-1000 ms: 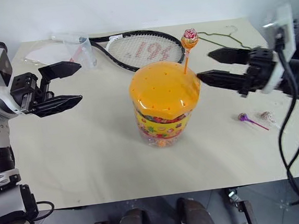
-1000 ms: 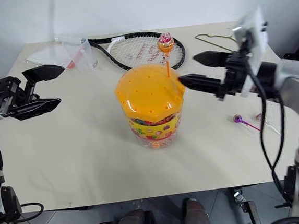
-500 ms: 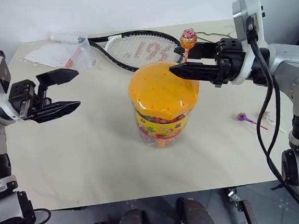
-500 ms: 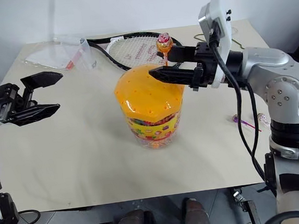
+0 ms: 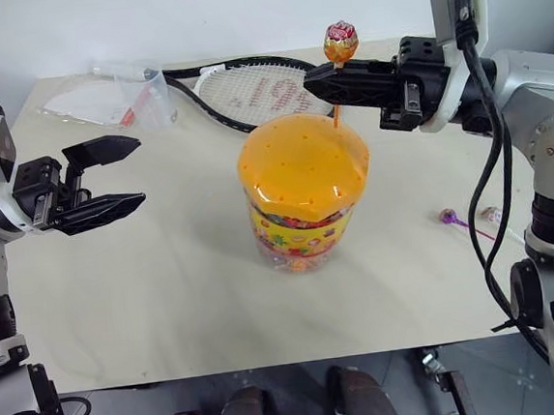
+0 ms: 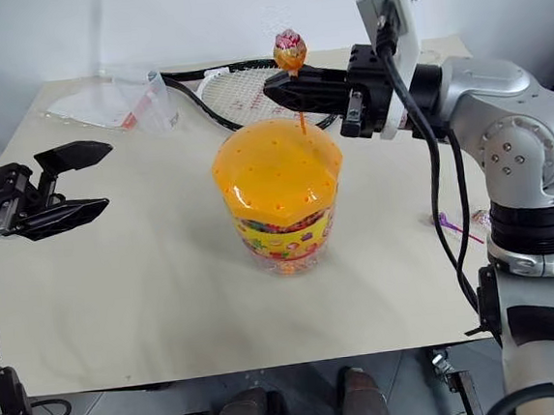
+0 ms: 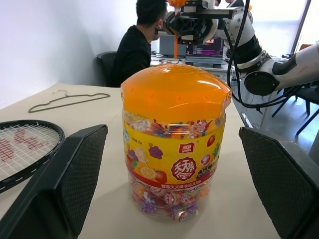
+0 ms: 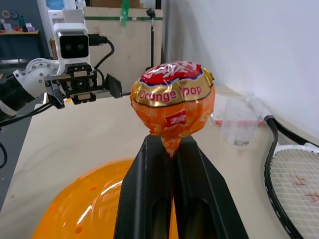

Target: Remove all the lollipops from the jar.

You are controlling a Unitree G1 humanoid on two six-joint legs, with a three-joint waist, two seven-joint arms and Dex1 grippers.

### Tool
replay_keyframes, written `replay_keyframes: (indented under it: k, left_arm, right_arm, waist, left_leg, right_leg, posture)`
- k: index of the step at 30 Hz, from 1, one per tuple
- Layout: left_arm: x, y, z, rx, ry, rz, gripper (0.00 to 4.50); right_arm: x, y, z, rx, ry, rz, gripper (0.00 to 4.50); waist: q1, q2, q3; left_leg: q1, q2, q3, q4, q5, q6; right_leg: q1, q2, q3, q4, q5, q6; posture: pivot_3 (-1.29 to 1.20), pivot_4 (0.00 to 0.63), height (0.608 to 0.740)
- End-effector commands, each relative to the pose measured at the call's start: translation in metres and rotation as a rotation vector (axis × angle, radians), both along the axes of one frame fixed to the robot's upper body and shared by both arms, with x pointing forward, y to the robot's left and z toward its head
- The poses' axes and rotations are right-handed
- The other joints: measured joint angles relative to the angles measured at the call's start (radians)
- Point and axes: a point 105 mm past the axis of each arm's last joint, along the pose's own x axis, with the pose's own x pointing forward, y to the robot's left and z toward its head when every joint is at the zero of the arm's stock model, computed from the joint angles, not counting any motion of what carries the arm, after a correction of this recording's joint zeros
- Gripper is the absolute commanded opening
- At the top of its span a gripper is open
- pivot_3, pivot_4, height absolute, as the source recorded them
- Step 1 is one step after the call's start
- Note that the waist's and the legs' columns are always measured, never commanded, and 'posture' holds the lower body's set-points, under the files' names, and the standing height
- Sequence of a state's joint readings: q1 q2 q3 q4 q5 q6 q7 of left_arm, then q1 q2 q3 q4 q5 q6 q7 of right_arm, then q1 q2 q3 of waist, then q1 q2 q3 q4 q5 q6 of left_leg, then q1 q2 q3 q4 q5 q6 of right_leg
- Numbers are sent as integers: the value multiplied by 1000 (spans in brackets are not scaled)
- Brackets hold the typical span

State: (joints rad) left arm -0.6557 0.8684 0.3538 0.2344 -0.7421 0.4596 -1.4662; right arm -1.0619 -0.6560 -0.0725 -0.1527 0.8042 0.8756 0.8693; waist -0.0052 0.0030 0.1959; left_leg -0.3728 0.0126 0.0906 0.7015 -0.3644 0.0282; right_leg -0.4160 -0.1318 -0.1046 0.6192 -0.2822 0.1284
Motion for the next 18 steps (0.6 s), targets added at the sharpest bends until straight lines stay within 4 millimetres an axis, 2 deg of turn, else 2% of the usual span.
replay_keyframes:
  k: [1, 5, 7, 10, 12, 15, 18]
  left_arm:
    - [-6, -1, 11, 3, -54, -13, 4500]
    - [-6, 0, 10, 4, -55, -14, 4500]
    - [-6, 1, 10, 5, -55, -11, 4500]
    - [-8, 2, 8, 4, -54, -7, 4500]
    - [-8, 2, 7, 4, -54, -7, 4500]
    - [-8, 1, 5, -1, -55, -3, 4500]
    - [-8, 1, 3, -3, -52, 0, 4500]
  right_arm:
    - [-9, -7, 28, 26, -111, -24, 27]
    - [-4, -30, 49, 21, -164, -160, 27]
    - [0, -42, 50, -1, -167, -229, 27]
    - [7, -74, 50, -18, -152, -387, 27]
    - [10, -86, 48, -23, -137, -445, 27]
    - [22, -122, 23, -59, -44, -602, 27]
    - [34, -151, -4, -80, 51, -703, 27]
  waist:
    - [0, 0, 0]
    - [2, 0, 0]
    - [3, 0, 0]
    - [2, 0, 0]
    - [1, 0, 0]
    - [1, -1, 0]
    - [1, -1, 0]
  left_leg:
    - [0, 0, 0, 0, 0, 0]
    - [-1, 0, 0, 0, 0, 0]
    - [-1, 0, 0, 0, 0, 0]
    - [-1, 0, 0, 0, 0, 0]
    - [-1, 0, 1, -1, 0, 0]
    - [-1, 0, 1, -1, 0, 0]
    - [-1, 0, 2, -1, 0, 0]
  right_leg:
    - [0, 0, 0, 0, 0, 0]
    - [-1, 0, 0, 0, 0, 0]
    - [-1, 0, 0, 0, 0, 0]
    - [-1, -1, 0, 0, 0, 0]
    - [-1, -1, 0, -1, 0, 0]
    - [-2, 0, 0, -1, 0, 0]
    - [-2, -1, 1, -1, 0, 0]
  posture:
    - [0, 150, 740]
    - [0, 150, 740]
    - [0, 150, 740]
    - [0, 150, 740]
    - [0, 150, 740]
    - [0, 150, 740]
    - [0, 150, 740]
